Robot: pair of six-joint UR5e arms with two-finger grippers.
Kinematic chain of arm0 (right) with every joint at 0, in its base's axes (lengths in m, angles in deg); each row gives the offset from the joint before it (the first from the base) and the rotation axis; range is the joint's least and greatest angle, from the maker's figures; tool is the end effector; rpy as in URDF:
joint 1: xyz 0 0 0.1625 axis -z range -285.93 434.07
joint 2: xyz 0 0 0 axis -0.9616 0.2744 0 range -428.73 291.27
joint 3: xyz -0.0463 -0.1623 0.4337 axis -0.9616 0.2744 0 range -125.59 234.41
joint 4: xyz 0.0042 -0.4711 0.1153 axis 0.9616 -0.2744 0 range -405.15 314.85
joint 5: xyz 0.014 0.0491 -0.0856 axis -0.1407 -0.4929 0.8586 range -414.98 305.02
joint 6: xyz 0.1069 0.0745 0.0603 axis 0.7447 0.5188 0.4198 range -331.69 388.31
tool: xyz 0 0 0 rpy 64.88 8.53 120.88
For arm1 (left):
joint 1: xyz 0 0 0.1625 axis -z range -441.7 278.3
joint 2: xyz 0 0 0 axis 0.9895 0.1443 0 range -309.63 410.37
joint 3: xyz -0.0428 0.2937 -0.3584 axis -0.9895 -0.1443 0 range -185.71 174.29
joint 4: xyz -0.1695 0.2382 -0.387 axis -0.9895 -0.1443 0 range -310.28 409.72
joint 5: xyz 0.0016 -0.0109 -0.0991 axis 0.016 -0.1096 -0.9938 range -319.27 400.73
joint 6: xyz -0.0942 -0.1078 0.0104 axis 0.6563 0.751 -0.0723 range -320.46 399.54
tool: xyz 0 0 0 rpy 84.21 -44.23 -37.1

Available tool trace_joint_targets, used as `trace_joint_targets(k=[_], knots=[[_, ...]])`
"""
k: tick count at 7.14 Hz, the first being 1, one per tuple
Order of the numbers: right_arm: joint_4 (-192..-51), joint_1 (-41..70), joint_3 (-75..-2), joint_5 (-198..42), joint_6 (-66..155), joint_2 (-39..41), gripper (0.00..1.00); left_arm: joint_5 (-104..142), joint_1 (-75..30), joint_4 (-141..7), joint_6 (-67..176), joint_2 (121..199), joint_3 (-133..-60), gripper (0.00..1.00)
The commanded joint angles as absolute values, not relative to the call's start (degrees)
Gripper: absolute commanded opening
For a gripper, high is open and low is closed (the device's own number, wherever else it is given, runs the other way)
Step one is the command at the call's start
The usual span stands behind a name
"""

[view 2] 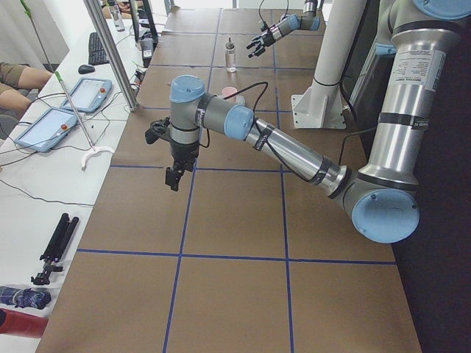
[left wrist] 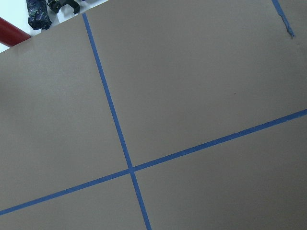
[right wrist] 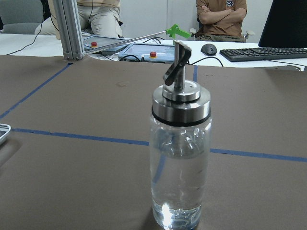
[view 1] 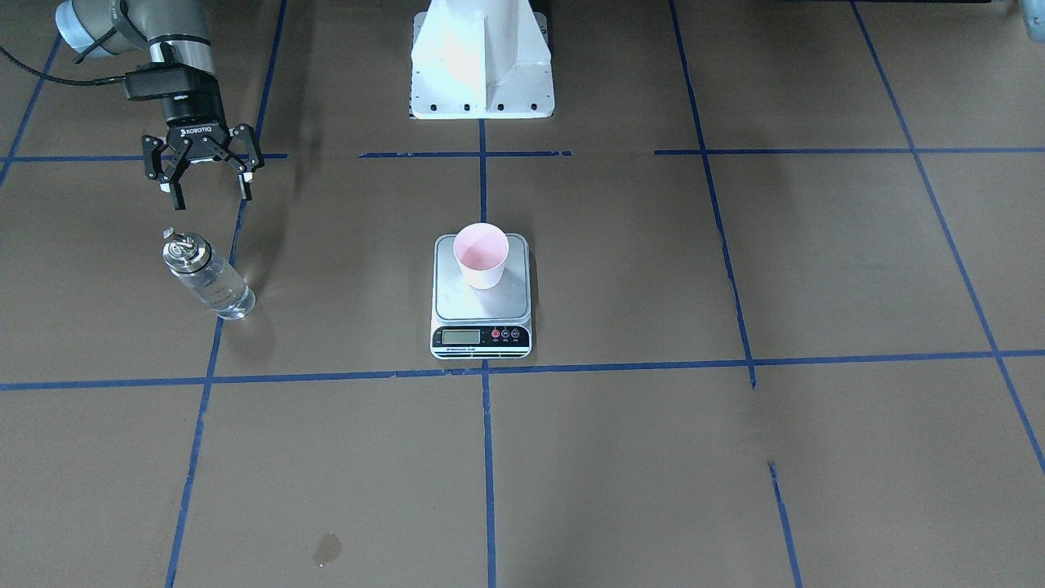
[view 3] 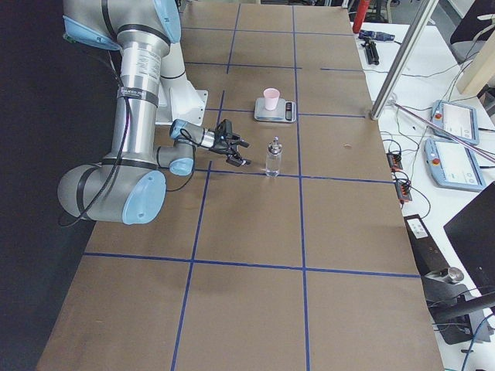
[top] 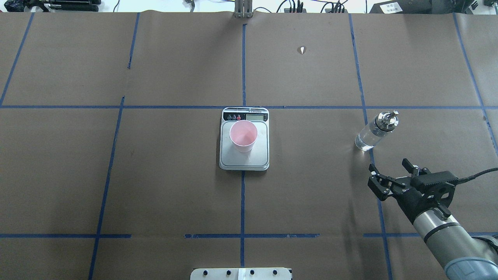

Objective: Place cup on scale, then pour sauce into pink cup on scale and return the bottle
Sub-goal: 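Move the right gripper toward the glass sauce dispenser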

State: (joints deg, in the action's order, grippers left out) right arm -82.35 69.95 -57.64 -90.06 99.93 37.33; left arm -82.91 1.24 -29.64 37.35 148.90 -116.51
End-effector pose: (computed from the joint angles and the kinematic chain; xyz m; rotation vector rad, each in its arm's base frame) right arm -0.4380 -0.2831 0.5185 1.0295 -0.7496 0.2765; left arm 0.0213 -0.6103 0.4756 0.2925 0.5962 0.2513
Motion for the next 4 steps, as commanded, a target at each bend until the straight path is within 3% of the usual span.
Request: trace_joint_targets(k=[1,4], knots=[[-82.25,69.77,-56.42,-87.95,99.94,37.18,1.00,-82.85,1.27,-29.64,37.35,148.81,-116.46,1.00],[-76.56,67.49,-50.12,-85.22,99.77,34.82,1.00,-80.40,1.18,-29.64,37.35,148.81,-116.46,1.00]])
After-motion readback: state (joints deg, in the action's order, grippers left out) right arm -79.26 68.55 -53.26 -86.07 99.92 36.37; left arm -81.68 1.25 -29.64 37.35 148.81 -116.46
